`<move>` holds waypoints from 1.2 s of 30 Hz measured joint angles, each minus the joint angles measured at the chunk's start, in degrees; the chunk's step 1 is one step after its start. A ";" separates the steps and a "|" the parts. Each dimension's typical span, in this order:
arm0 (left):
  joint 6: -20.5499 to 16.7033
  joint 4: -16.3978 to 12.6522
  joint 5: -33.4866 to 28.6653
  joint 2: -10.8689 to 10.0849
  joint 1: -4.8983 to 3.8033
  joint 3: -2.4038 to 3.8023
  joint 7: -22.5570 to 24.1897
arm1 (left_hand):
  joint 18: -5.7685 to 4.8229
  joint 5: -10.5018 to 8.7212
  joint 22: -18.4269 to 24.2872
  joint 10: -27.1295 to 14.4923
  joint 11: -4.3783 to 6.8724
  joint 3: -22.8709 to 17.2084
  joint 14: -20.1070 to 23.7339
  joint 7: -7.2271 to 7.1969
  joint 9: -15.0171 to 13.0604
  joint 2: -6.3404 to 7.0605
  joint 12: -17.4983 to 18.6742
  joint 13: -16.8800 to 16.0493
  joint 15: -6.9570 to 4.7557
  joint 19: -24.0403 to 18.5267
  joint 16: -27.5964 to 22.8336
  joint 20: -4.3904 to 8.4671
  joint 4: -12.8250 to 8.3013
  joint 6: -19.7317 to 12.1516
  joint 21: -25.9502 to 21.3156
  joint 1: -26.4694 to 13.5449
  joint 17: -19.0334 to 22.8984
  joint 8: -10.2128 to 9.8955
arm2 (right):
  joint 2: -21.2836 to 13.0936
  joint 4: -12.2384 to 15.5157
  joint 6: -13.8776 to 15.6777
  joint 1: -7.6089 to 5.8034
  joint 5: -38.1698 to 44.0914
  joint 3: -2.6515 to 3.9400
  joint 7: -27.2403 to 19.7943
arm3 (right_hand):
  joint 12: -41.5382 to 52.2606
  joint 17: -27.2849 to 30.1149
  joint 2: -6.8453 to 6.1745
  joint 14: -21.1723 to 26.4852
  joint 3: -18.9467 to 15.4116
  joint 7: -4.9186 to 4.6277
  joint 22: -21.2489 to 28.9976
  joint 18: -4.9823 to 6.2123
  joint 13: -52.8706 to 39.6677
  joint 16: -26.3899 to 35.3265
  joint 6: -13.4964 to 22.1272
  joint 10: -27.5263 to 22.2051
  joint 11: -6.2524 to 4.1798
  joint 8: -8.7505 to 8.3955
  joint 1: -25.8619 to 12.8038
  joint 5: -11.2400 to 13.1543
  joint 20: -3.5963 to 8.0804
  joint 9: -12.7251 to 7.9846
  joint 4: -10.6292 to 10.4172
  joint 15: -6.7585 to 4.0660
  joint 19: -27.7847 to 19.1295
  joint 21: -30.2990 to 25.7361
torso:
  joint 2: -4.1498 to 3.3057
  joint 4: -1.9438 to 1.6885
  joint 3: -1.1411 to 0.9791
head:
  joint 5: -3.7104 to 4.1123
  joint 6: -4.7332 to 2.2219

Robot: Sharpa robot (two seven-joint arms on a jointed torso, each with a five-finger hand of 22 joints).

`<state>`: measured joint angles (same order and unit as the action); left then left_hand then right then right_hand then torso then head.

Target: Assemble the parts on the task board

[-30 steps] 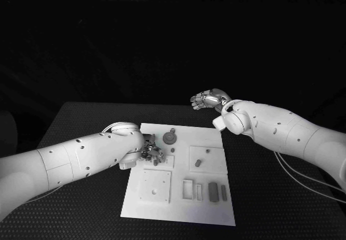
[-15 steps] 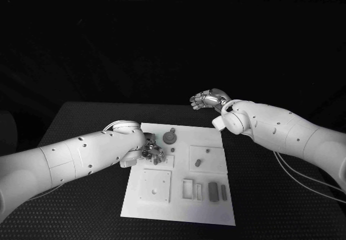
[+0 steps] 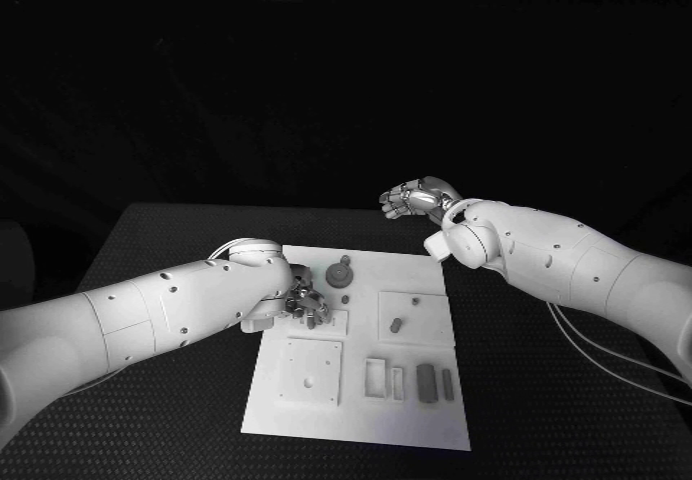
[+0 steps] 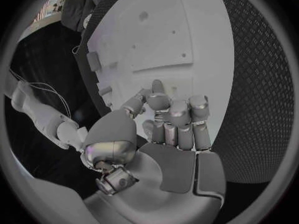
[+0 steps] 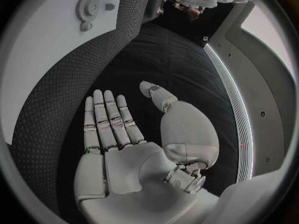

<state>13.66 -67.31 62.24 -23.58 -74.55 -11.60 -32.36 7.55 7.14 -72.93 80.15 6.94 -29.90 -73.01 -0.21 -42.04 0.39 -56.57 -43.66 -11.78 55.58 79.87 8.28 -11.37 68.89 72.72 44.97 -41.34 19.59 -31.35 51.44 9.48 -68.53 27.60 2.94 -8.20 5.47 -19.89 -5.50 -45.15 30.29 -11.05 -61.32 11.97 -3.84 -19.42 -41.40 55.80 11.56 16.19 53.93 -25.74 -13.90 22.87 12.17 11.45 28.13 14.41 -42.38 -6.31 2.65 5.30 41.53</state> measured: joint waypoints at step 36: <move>-0.18 0.17 -1.01 -0.57 0.04 0.11 -0.27 | 0.00 -3.88 0.26 0.00 0.01 0.87 0.10 -0.02 0.07 4.28 0.00 0.33 -0.48 0.00 -0.03 0.00 0.86 -0.42 0.00 -1.39 0.05 -0.33 | 0.00 -0.12 -0.06 0.00 -0.01 -0.03 0.03 | 0.00 0.08 0.00 0.00 0.00 0.00 -0.10 0.01 0.00 0.00 0.00 0.00 0.00 0.22 0.00 0.00 0.00 -0.05 0.00 0.00 0.00 0.00 | 0.03 -0.01 0.02 | -0.02 0.03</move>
<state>13.48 -67.14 61.23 -24.15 -74.50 -11.49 -32.63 7.56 3.27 -72.67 80.15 6.95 -29.03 -72.91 -0.23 -41.97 4.67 -56.57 -43.33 -12.26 55.58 79.84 8.28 -10.51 68.46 72.72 43.58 -41.30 19.26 -31.36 51.32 9.43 -68.53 27.59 2.91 -8.17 5.47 -19.81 -5.50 -45.15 30.29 -11.05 -61.42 11.97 -3.84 -19.42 -41.40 55.81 11.56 16.41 53.93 -25.74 -13.90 22.83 12.17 11.45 28.12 14.41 -42.35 -6.32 2.68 5.27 41.56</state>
